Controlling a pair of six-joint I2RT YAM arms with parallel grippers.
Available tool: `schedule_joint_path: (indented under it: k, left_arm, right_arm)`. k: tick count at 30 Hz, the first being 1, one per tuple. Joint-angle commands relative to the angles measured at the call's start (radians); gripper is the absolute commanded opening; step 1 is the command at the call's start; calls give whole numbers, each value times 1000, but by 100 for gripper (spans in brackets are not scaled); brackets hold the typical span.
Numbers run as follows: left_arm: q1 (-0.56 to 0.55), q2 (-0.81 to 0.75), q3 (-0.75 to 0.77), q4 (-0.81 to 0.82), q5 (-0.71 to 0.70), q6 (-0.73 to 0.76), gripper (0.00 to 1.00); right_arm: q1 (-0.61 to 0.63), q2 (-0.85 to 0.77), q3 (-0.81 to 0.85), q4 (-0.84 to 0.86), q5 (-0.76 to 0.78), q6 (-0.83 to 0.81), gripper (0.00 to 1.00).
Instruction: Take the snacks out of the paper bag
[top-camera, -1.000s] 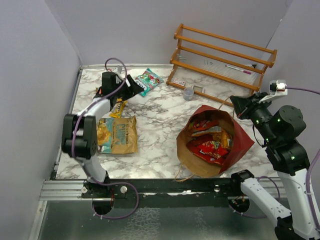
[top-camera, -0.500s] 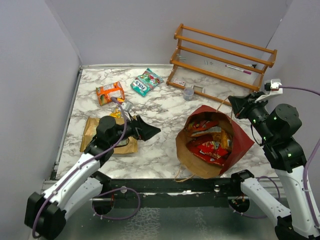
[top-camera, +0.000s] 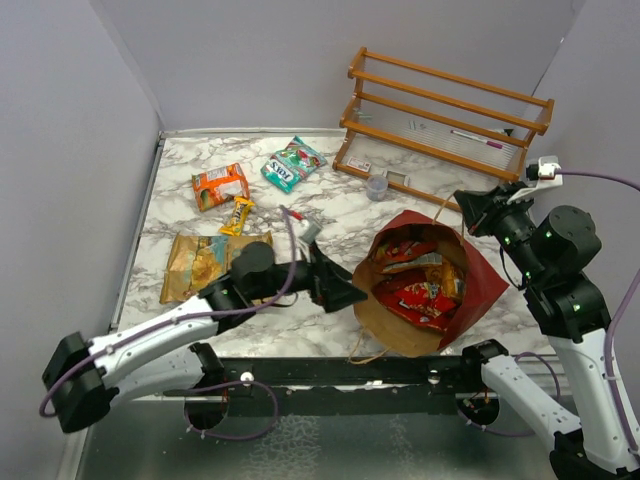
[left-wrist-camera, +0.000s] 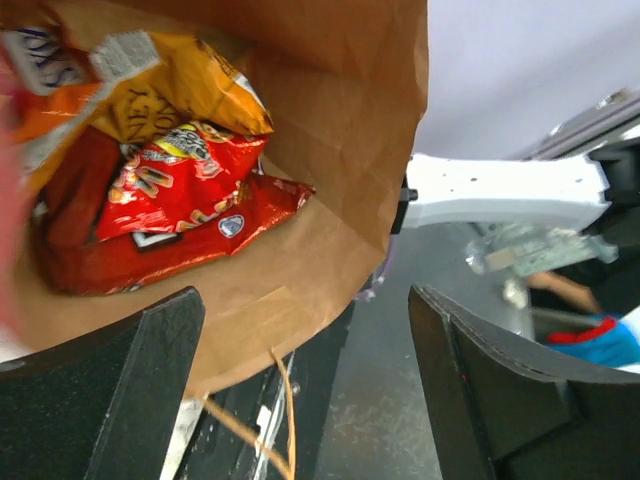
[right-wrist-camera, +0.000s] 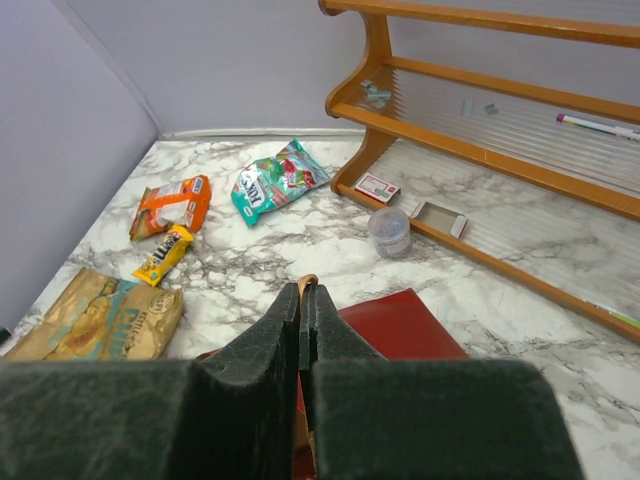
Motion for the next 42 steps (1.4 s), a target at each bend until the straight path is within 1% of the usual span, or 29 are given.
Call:
schedule_joint_path:
  k: [1,2,3,7,8,12,15,18,21,23,26,28,32,34,36,39,42]
  left_arm:
    - [-208,221,186,-74,-371,108,81]
    - [-235,271,228,-122,-457,97,80]
    - [-248,316,259,-145,-502,87,79]
    - [-290,449,347,-150,-587,92,68]
    - [-301,484,374,-162,-614,99,66]
    - [-325,619,498,-226,-695,128,69]
    - [-334,712,560,-247,-714,144,67]
    - [-338,768,589,-246,-730,161,66]
    - [-339,828,625,-279,-758,174,65]
    - [-339,861,641,-289,-761,180,62]
    - [-339,898,661,-301,-767,186,53]
    - [-339,903,671,-320,-773,187,44]
    - [-339,858,656,-331,-783,187,17]
    - [-339,821,641,-338,-782,176,9]
    - [-339,776,622,-353,-770,162,6]
    - [-339,688,575,-364,-744,154,5]
    - [-339,565,504,-371,-759,159,5]
  right_arm:
    - [6,-1,11,30,-24,-16,3]
    - [6,-1,12,27,-23,-17,3]
    - [6,-1,13,24,-24,-19,3]
    - [6,2,14,21,-25,-22,3]
    - [6,3,14,23,-26,-22,3]
    - [6,10,16,27,-36,-24,3]
    - [6,10,21,22,-34,-30,3]
    - [6,12,24,15,-29,-35,3]
    - [7,14,26,12,-32,-35,3]
    - [7,16,26,13,-33,-34,3]
    - [7,18,26,15,-40,-31,3]
    - [7,18,26,15,-42,-30,3]
    - [7,13,24,14,-44,-29,3]
    - [6,12,24,14,-45,-29,3]
    - [7,10,24,14,-47,-29,3]
    - [6,5,18,14,-42,-29,3]
    - [6,0,6,22,-45,-27,3]
